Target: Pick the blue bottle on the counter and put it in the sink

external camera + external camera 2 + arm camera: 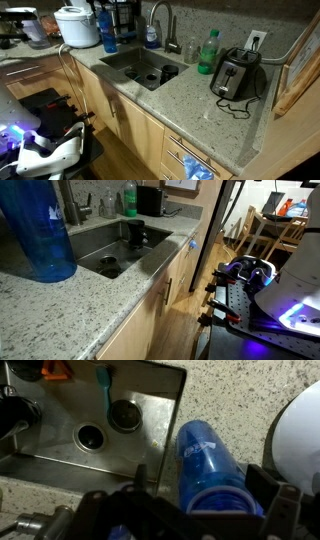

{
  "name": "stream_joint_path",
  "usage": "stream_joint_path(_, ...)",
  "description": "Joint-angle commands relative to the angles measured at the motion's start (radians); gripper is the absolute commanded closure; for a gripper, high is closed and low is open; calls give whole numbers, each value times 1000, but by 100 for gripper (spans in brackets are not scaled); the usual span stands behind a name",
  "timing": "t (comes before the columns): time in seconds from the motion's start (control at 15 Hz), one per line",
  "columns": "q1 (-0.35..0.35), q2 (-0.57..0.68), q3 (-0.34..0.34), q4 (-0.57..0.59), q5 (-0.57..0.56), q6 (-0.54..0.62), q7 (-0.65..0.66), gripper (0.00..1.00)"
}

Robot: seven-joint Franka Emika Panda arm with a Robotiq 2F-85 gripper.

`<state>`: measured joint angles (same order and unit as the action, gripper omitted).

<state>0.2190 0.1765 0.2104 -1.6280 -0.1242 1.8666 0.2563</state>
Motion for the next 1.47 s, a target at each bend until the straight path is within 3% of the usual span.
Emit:
stream_joint_path(0.0, 30, 37, -5, 53, -36, 2, -18, 0)
stream_joint_path(1.27, 71, 170, -18, 220, -28, 22, -48, 1)
stream_joint_path(1.33, 73, 172, -18, 225, -28, 23, -50, 26)
stream_joint_path(1.4, 75, 173, -18, 231, -26, 22, -52, 26)
